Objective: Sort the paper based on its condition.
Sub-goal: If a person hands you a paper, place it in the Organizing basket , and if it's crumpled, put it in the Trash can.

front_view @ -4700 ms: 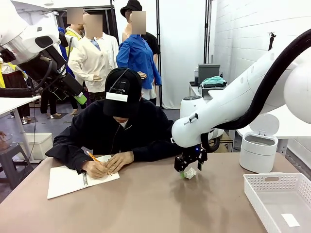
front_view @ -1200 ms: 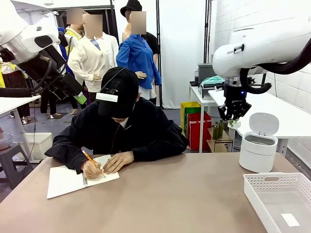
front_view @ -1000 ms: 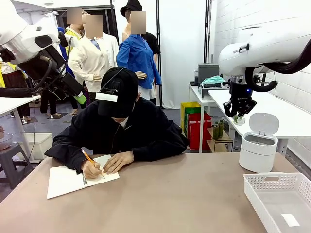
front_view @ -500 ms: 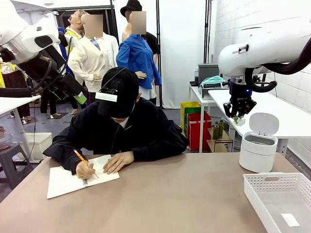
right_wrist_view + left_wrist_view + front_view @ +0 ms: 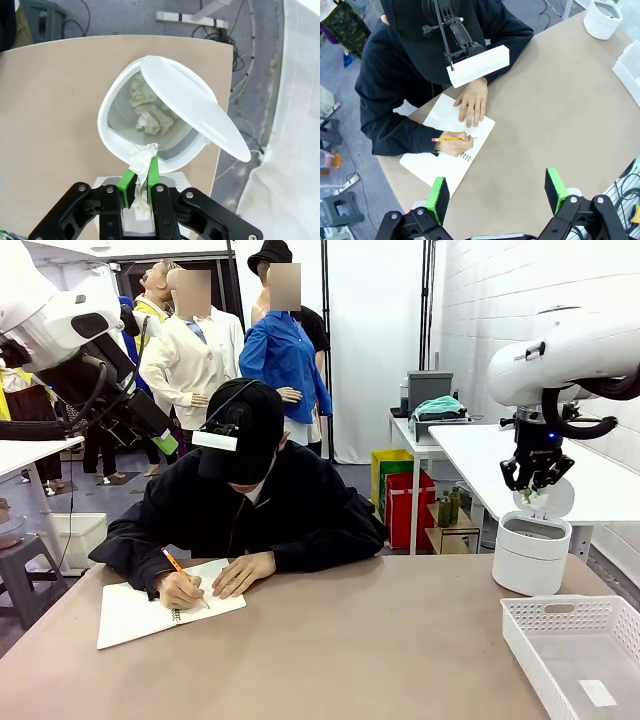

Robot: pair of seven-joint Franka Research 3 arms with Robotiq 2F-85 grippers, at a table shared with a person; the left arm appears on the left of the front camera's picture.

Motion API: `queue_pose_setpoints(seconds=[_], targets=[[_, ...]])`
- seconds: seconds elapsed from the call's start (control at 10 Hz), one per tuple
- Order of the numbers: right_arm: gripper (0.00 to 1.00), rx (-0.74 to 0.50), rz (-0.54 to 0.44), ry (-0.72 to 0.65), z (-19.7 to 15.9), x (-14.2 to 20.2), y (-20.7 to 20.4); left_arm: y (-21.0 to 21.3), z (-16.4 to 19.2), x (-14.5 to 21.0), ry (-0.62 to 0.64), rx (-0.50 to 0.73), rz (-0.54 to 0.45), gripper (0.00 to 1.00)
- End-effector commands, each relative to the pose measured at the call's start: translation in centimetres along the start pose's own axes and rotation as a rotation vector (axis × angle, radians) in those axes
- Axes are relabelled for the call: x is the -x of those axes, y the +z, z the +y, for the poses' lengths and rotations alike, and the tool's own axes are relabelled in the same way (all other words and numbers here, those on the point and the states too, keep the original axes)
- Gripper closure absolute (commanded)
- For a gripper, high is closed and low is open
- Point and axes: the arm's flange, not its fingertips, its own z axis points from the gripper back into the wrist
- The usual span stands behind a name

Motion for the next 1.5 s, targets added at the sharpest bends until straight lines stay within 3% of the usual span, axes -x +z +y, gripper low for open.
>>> queue_pose_setpoints(seconds=[0.0, 0.4, 0.8, 0.9, 1.3, 1.4], targets=[[1.00, 0.000, -0.009, -0.022, 1.0, -0.5, -0.7, 0.1, 0.1, 0.0, -0.004, -0.009, 0.000, 0.00], [1.00, 0.030, -0.018, -0.026, 1.1, -1.7, -1.2, 0.1, 0.1, 0.0, -0.004, -0.009, 0.000, 0.00], [1.00, 0.003, 0.007, -0.003, 0.7, -0.6, -1.0, 0.1, 0.1, 0.0, -0.004, -0.009, 0.000, 0.00], [0.85, 0.006, 0.003, -0.001, 0.6, -0.9, -1.1, 0.1, 0.1, 0.0, -0.004, -0.009, 0.000, 0.00], [0.07, 0.082, 0.000, 0.013, 0.5, -1.0, -1.7, 0.1, 0.1, 0.0, -0.004, -0.009, 0.000, 0.00], [0.00, 0.080, 0.004, 0.020, 0.4, -1.0, -1.6, 0.1, 0.1, 0.0, -0.004, -0.009, 0.000, 0.00]])
